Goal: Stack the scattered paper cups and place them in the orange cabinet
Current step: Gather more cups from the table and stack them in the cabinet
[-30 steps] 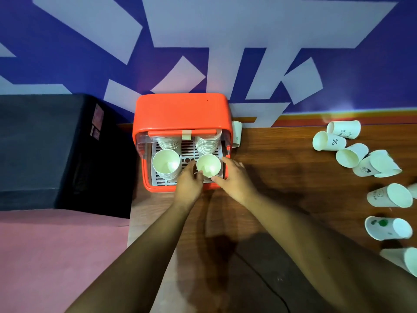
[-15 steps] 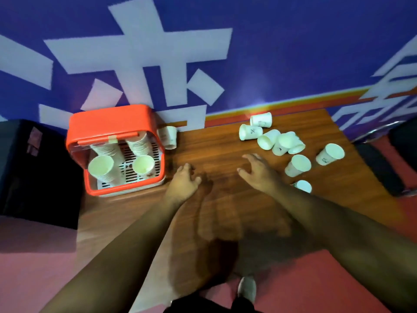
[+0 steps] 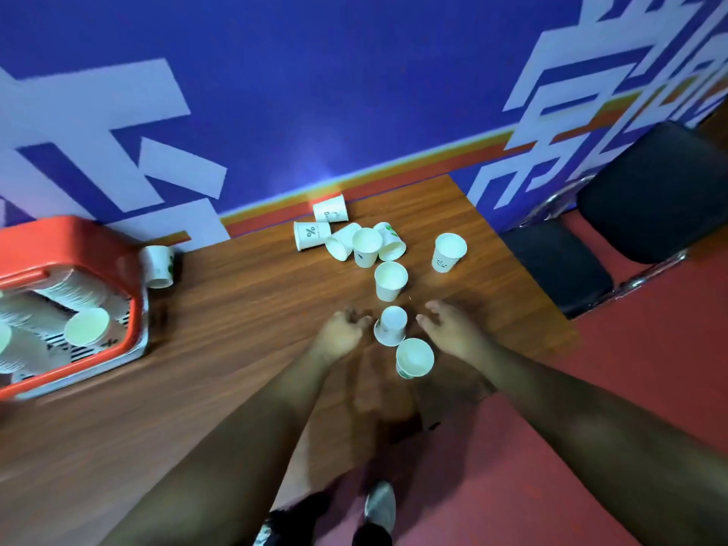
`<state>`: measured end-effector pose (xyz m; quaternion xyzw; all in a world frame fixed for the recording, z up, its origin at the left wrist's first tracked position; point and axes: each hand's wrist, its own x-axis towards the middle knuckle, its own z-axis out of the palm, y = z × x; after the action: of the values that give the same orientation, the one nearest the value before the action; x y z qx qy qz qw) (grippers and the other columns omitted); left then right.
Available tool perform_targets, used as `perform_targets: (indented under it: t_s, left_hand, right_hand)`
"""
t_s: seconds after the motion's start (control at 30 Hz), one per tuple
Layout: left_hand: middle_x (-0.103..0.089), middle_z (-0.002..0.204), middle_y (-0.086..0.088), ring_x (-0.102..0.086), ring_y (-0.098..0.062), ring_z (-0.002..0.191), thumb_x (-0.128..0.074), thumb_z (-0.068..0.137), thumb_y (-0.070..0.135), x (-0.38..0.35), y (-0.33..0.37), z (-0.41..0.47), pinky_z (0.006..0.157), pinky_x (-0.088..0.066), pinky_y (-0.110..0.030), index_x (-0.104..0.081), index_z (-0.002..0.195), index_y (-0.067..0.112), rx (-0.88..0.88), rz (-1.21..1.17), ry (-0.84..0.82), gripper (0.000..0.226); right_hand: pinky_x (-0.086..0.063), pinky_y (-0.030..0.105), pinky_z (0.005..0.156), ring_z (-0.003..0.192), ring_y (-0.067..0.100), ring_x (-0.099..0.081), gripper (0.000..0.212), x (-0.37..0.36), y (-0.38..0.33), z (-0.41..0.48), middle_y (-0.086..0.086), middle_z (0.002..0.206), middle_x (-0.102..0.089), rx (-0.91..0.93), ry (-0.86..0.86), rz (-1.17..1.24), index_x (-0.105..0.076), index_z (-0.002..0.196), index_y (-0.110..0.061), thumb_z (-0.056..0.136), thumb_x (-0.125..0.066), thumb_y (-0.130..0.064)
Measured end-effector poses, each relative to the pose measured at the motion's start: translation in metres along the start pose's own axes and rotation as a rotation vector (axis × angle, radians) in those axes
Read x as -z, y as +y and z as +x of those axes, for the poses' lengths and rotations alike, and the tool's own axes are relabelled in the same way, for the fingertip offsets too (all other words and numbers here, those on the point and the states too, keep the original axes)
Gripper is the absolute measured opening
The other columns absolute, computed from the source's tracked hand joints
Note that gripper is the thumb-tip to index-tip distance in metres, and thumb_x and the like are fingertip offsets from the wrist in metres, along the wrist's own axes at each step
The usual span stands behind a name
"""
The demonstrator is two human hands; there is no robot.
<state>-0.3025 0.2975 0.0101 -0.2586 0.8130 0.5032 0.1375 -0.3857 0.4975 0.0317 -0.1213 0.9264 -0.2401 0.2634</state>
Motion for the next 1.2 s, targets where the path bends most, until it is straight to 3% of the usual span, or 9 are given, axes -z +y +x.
perform_targets:
  t_s: [0.2, 0.33, 0.4, 0.6, 0.73, 0.8, 0.87, 1.0, 1.2]
  left_hand:
    - [-0.066, 0.126, -0.024, -0.061, -0.037, 0.120, -0.042, 0.108, 0.033, -0.039, 0.013, 0.042, 0.091, -0.043, -0.032, -0.066, 0.118, -0.001, 0.093, -0.017, -0.048, 0.043]
    - [-0.069, 0.094, -0.025, -0.073, -0.019, 0.081, -0.040, 0.108, 0.036, -0.051, 0.000, 0.064, 0.092, -0.055, -0.043, -0.067, 0.099, 0.010, 0.196, -0.153, -0.078, 0.038]
    - [-0.071, 0.097, -0.026, -0.073, -0.029, 0.080, -0.042, 0.106, 0.042, -0.054, -0.001, 0.066, 0.094, -0.057, -0.050, -0.066, 0.106, 0.004, 0.267, -0.378, -0.040, 0.045]
    - [-0.071, 0.108, -0.008, -0.070, -0.031, 0.093, -0.054, 0.097, 0.056, -0.037, -0.010, 0.057, 0.064, -0.060, -0.035, -0.058, 0.111, 0.016, 0.410, -0.862, 0.114, 0.043]
    - [-0.069, 0.115, -0.015, -0.070, -0.034, 0.098, -0.072, 0.092, 0.036, -0.021, -0.027, 0.051, 0.056, -0.053, -0.031, -0.050, 0.099, 0.017, 0.430, -0.964, 0.162, 0.029]
    - [-0.066, 0.127, -0.019, -0.070, -0.033, 0.106, -0.076, 0.089, 0.031, -0.011, -0.032, 0.047, 0.068, -0.058, -0.037, -0.053, 0.120, 0.009, 0.445, -1.026, 0.130, 0.044]
    - [-0.064, 0.130, -0.021, -0.069, -0.029, 0.105, -0.073, 0.092, 0.027, -0.004, -0.037, 0.041, 0.076, -0.060, -0.040, -0.051, 0.132, 0.004, 0.437, -1.058, 0.106, 0.051]
    - [-0.062, 0.135, -0.024, -0.068, -0.028, 0.104, -0.067, 0.095, 0.013, 0.000, -0.052, 0.027, 0.105, -0.050, -0.045, -0.055, 0.120, 0.004, 0.402, -1.089, 0.072, 0.029]
    - [-0.065, 0.129, -0.015, -0.070, -0.020, 0.099, -0.062, 0.094, 0.001, 0.008, -0.060, 0.004, 0.074, -0.061, -0.027, -0.045, 0.145, 0.008, 0.306, -1.154, 0.049, 0.054]
  right_hand:
    - [-0.044, 0.034, 0.096, 0.112, 0.028, -0.059, 0.040, -0.026, 0.018, 0.038, 0.014, 0.120, -0.065, -0.029, -0.094, 0.142, -0.062, 0.117, -0.003, 0.102, -0.045, -0.035]
    - [-0.044, 0.035, 0.097, 0.110, 0.023, -0.059, 0.046, -0.035, 0.015, 0.060, 0.008, 0.118, -0.065, -0.018, -0.149, 0.266, -0.064, 0.115, -0.007, 0.103, -0.037, -0.042]
    - [-0.044, 0.034, 0.090, 0.104, 0.023, -0.060, 0.046, -0.037, 0.011, 0.068, 0.006, 0.112, -0.066, -0.012, -0.147, 0.310, -0.066, 0.111, -0.010, 0.102, -0.036, -0.044]
    - [-0.046, 0.034, 0.095, 0.102, 0.017, -0.063, 0.032, -0.036, -0.009, 0.066, 0.001, 0.107, -0.071, 0.074, -0.183, 0.473, -0.070, 0.106, -0.016, 0.099, -0.046, -0.036]
    - [-0.047, 0.025, 0.090, 0.099, 0.019, -0.064, 0.027, -0.036, -0.025, 0.053, 0.005, 0.102, -0.072, 0.157, -0.239, 0.510, -0.071, 0.104, -0.012, 0.099, -0.052, -0.031]
    - [-0.046, 0.018, 0.090, 0.101, 0.014, -0.063, 0.026, -0.034, -0.025, 0.045, 0.002, 0.109, -0.070, 0.184, -0.239, 0.448, -0.067, 0.112, -0.011, 0.097, -0.057, -0.029]
    - [-0.046, 0.027, 0.103, 0.118, 0.013, -0.057, 0.045, -0.034, -0.015, 0.037, 0.000, 0.127, -0.062, 0.211, -0.218, 0.268, -0.060, 0.127, -0.013, 0.090, -0.067, -0.037]
    - [-0.029, 0.040, 0.116, 0.143, 0.024, -0.030, 0.099, -0.038, 0.017, 0.019, 0.004, 0.153, -0.032, 0.174, -0.272, -0.184, -0.031, 0.150, -0.023, 0.070, -0.074, -0.062]
    - [-0.036, 0.043, 0.108, 0.135, 0.032, -0.036, 0.099, -0.065, 0.036, 0.007, 0.008, 0.146, -0.031, 0.144, -0.238, -0.359, -0.018, 0.151, -0.020, 0.074, -0.076, -0.040]
